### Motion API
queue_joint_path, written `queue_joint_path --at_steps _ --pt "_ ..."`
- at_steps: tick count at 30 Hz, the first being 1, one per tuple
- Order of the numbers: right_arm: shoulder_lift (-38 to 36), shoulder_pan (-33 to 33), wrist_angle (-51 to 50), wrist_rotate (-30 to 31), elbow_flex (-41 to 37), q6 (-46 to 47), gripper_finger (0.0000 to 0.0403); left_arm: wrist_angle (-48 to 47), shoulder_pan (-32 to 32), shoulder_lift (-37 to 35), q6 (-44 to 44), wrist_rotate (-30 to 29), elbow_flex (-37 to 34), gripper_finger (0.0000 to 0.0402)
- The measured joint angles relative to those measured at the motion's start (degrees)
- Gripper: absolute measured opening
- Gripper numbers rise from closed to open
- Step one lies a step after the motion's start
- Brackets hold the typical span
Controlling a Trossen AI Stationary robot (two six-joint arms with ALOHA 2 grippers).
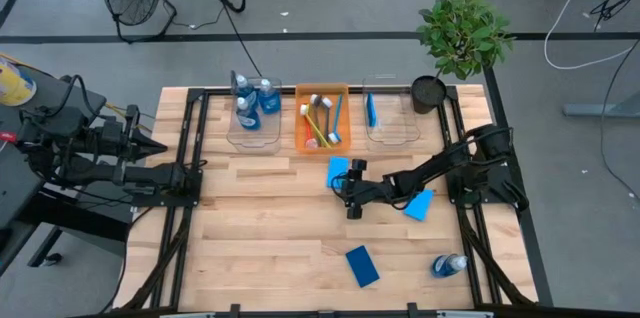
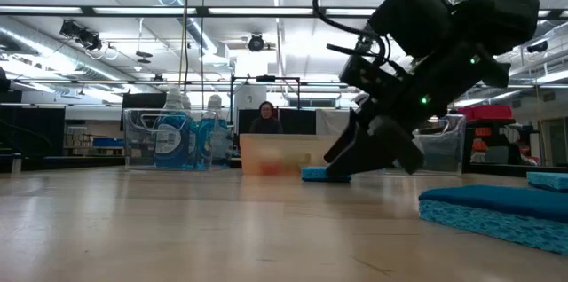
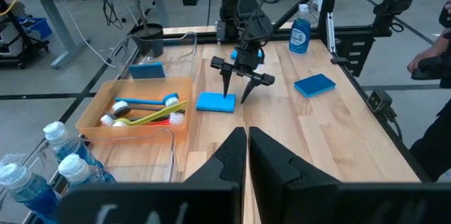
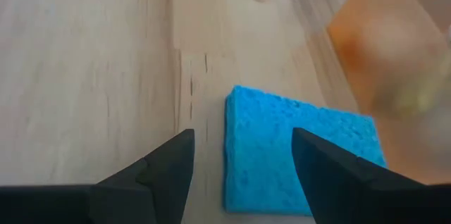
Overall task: Pick & Place Kitchen Sink Supplies
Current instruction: Put the blue sponge into the right transparent bin
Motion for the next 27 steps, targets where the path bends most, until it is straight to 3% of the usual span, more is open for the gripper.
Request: queue_joint_path --at_steps 9,22,27 --pt "1.58 -2.35 1.41 -0.08 0.02 1.24 0.0212 0.01 0.00 0.00 0.01 0.00 0.01 0.0023" --pt "1.58 -3.26 1.16 -4.07 0.02 1.52 0.0051 0.01 -0.01 0.00 0.01 -0.01 0.00 0.0023" --pt "1.58 -3.26 1.15 -4.41 0.02 1.50 0.0006 0.01 0.00 0.00 0.01 0.00 -0.01 0.0023"
